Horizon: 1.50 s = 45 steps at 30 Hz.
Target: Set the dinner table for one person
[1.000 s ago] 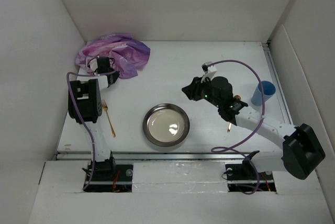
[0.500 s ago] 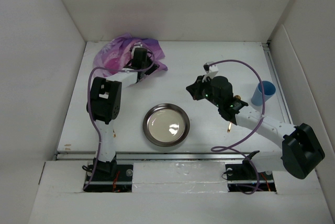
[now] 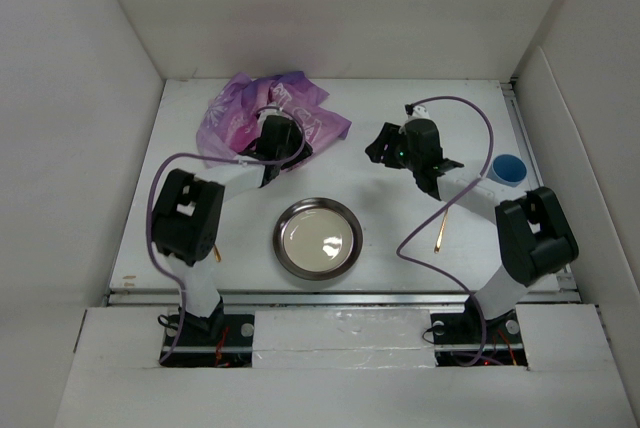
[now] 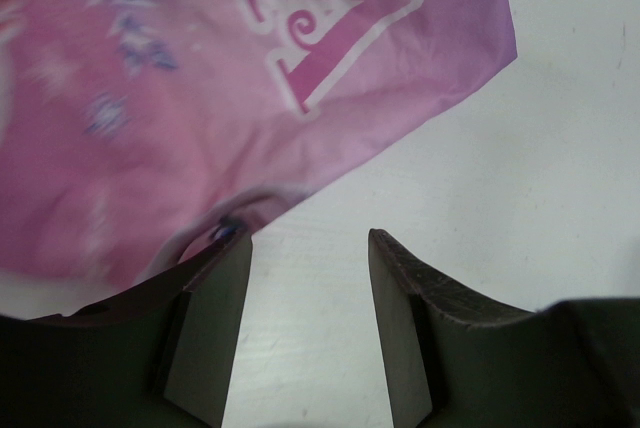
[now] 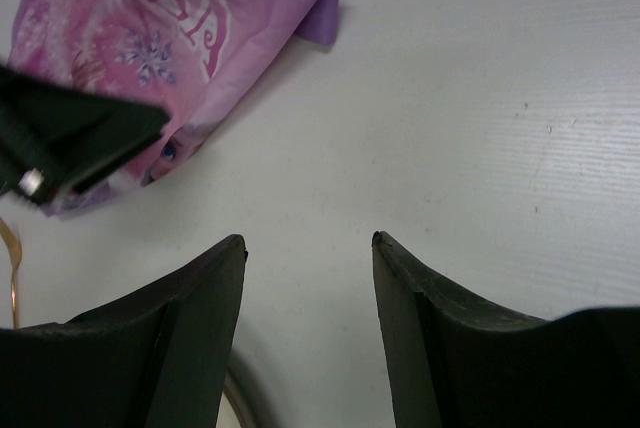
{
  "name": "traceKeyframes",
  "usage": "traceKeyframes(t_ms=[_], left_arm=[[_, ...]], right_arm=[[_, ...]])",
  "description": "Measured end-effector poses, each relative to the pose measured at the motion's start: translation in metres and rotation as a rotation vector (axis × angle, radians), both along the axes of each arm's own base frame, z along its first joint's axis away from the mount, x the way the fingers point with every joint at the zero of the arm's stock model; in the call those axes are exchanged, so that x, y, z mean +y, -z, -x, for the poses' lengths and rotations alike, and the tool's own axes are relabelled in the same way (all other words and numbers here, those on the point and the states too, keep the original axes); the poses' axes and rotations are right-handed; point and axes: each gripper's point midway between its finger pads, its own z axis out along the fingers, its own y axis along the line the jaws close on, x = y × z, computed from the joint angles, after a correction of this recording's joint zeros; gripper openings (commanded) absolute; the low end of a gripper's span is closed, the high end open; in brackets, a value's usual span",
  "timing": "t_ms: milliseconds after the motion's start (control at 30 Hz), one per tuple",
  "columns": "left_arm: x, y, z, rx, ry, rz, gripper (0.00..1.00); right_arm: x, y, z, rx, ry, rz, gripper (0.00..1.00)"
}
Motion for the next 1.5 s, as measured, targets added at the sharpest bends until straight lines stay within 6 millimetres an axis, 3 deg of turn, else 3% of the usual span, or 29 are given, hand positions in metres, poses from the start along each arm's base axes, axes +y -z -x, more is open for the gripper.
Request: traceKeyframes(t_ms=[67, 233, 300, 367, 467, 500, 567, 667, 900, 967, 1033, 1067, 1267, 1400, 1500], left_arm=[[0.021, -0.012, 0.022, -0.035, -0.061, -0.045, 0.44], [0.074, -0.086, 0.053, -0.23, -0.27, -0.019, 0.4], [0.1, -0.095, 0.061, -0.259, -0.374, 0.012, 0.4], [0.125, -0.08, 0.072, -0.234, -0.461, 0.021, 0.4], [0.156, -0.035, 0.092, -0.136, -0.547, 0.019, 0.41], [0.157, -0.022, 0.098, -0.096, -0.553, 0.059, 0.46], [0.181, 0.011, 0.115, -0.022, -0.609, 0.065, 0.47], [0.208, 0.041, 0.134, 0.059, -0.695, 0.144, 0.55], [0.195, 0.039, 0.11, 0.051, -0.684, 0.289, 0.54], [0.192, 0.039, 0.102, 0.05, -0.685, 0.318, 0.48], [0.191, 0.04, 0.097, 0.055, -0.691, 0.337, 0.45], [0.19, 0.041, 0.095, 0.058, -0.694, 0.346, 0.34], [0.187, 0.042, 0.078, 0.054, -0.706, 0.39, 0.0], [0.187, 0.031, 0.053, 0.026, -0.701, 0.391, 0.0], [0.189, 0.004, 0.026, -0.036, -0.683, 0.379, 0.0]], right_arm=[[0.006, 0.007, -0.015, 0.03, -0.008, -0.017, 0.59], [0.032, 0.014, -0.053, 0.065, -0.051, -0.103, 0.6], [0.041, 0.021, -0.062, 0.087, -0.065, -0.145, 0.6], [0.05, 0.03, -0.071, 0.111, -0.076, -0.174, 0.61], [0.06, 0.045, -0.083, 0.144, -0.082, -0.199, 0.61], [0.062, 0.049, -0.085, 0.154, -0.083, -0.207, 0.62], [0.066, 0.055, -0.089, 0.174, -0.083, -0.224, 0.62], [0.073, 0.06, -0.094, 0.193, -0.088, -0.267, 0.62], [0.089, 0.067, -0.108, 0.213, -0.108, -0.338, 0.62], [0.093, 0.069, -0.112, 0.215, -0.11, -0.35, 0.6], [0.094, 0.069, -0.114, 0.218, -0.108, -0.36, 0.5], [0.096, 0.067, -0.116, 0.218, -0.109, -0.366, 0.46], [0.108, 0.051, -0.136, 0.186, -0.114, -0.415, 0.28], [0.12, 0.036, -0.163, 0.141, -0.134, -0.445, 0.0], [0.124, 0.022, -0.173, 0.119, -0.154, -0.465, 0.0]])
